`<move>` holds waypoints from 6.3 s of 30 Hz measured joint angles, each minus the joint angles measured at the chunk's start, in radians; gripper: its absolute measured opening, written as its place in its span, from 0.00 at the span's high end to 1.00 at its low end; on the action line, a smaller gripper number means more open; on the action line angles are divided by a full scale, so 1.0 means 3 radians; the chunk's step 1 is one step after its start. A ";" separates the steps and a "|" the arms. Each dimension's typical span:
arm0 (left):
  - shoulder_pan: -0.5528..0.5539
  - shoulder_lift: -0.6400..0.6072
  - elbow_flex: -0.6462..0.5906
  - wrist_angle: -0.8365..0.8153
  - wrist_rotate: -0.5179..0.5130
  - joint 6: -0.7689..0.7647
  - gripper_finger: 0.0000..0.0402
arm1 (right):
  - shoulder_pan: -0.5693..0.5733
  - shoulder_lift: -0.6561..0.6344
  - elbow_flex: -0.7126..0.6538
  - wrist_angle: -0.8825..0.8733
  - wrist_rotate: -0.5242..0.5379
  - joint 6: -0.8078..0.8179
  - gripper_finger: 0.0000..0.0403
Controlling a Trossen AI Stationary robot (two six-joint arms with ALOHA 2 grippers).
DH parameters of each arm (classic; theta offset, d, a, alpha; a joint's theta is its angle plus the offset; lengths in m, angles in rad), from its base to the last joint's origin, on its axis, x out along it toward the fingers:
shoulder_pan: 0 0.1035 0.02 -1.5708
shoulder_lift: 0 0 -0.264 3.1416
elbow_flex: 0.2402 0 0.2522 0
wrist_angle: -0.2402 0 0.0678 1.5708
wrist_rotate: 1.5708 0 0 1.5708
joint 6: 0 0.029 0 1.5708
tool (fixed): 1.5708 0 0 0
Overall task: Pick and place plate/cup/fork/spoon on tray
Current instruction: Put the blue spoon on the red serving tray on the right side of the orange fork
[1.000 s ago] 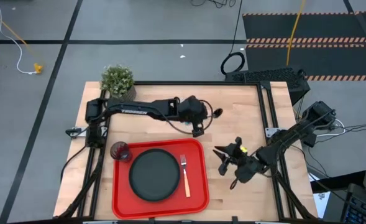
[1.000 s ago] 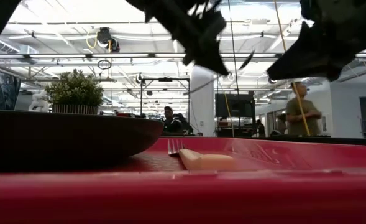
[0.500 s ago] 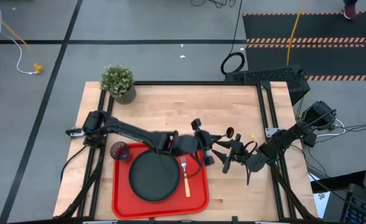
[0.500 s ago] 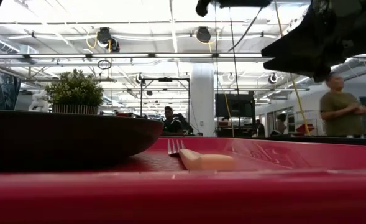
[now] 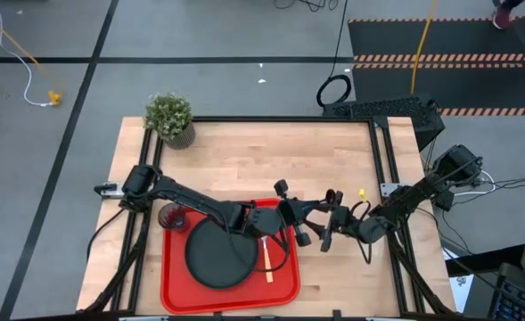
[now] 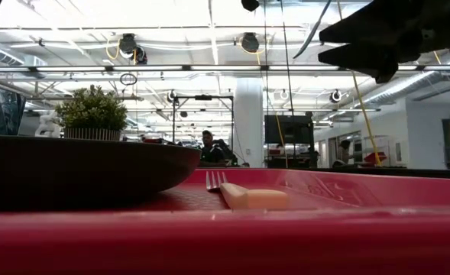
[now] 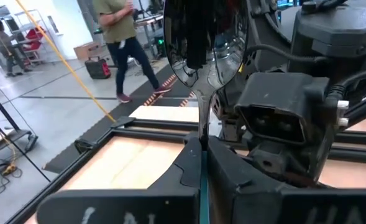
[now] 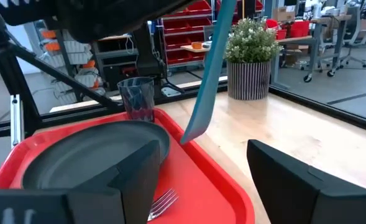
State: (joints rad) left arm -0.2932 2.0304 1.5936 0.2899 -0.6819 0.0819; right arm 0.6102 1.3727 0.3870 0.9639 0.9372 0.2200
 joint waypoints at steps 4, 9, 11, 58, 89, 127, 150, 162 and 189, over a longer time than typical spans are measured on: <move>0.0000 0.0000 0.0000 -0.0002 0.0023 -0.0022 0.99 | -0.0037 0.0001 0.0000 0.0077 -0.0175 0.0003 0.41; 0.0000 0.0000 0.0000 -0.0003 0.0201 -0.0086 0.98 | -0.0100 0.0000 0.0000 0.0164 -0.0269 -0.0001 0.42; 0.0000 0.0000 0.0000 -0.0004 0.0257 -0.0108 0.98 | -0.0120 0.0001 0.0000 0.0164 -0.0277 -0.0014 0.44; -0.0009 -0.0305 0.0003 -0.1067 0.0541 -0.0312 0.74 | -0.0160 -0.0001 0.0004 0.0151 -0.0641 0.0167 1.00; -0.0060 0.0316 0.0001 -0.0957 0.1752 -0.0694 0.73 | -0.0149 -0.0083 0.0003 -0.1212 -0.2705 0.1589 1.00; -0.0037 0.0453 0.0005 -0.0420 0.1771 -0.0809 0.96 | -0.0039 -0.0478 -0.0004 -0.1358 -0.2183 0.1138 0.97; -0.0063 0.0098 0.0000 -0.1277 -0.0510 -0.0843 0.99 | 0.0150 -0.0801 0.0006 -0.0907 0.0152 0.0523 0.66; -0.0117 0.0099 0.0000 -0.1205 -0.1056 -0.0691 0.99 | 0.0087 0.0027 0.0402 0.0734 0.0506 -0.1640 0.66; -0.0245 0.0267 0.0001 -0.1075 -0.1326 -0.0499 0.99 | -0.0112 0.0345 0.0548 0.0918 0.0456 -0.1220 0.67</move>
State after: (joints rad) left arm -0.3668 2.1104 1.5940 -0.0326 -1.0798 -0.0678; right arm 0.5766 1.4761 0.5514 1.2392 1.0741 -0.1459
